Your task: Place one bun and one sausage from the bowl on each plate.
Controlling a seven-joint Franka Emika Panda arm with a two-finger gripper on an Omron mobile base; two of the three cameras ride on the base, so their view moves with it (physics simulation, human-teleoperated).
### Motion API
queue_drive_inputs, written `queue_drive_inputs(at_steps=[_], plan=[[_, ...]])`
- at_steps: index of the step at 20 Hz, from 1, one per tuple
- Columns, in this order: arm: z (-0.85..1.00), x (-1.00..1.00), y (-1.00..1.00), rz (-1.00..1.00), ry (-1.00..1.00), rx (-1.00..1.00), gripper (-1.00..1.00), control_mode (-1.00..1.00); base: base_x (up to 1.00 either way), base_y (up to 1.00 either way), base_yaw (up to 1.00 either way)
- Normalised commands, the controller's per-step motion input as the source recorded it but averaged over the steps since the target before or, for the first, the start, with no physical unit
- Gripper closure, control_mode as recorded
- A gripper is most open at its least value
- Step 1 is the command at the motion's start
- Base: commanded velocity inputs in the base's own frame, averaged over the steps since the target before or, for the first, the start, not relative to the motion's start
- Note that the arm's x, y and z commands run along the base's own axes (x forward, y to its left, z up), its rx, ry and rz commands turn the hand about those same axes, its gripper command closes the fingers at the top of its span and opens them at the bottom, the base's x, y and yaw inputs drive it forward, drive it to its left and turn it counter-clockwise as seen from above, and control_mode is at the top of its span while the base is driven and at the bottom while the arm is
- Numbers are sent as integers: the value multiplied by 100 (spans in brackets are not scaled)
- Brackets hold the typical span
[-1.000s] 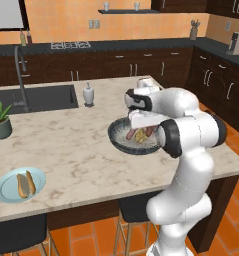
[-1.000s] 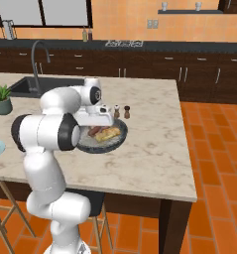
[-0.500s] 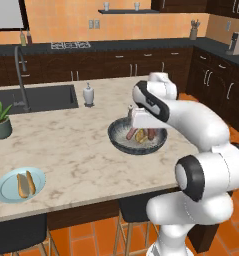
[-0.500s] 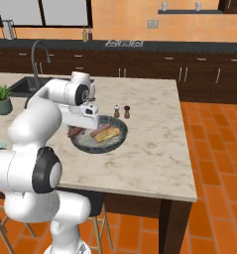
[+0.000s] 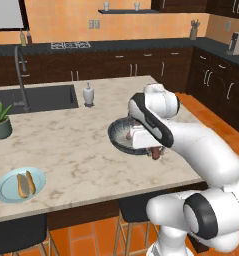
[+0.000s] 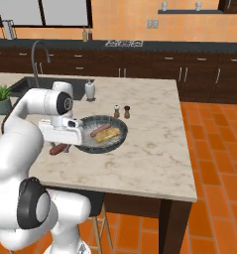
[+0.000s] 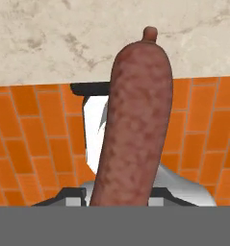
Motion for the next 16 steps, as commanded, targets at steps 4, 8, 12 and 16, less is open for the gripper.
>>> queue_drive_inputs(at_steps=[4,8,12,16], plan=[[-2,-15,0,0,4,0,100,-100,0,0,0],[-5,0,8,0,0,0,100,100,0,48,0],[0,0,0,0,0,0,100,100,0,100,1],[0,0,0,0,0,0,100,100,0,100,0]])
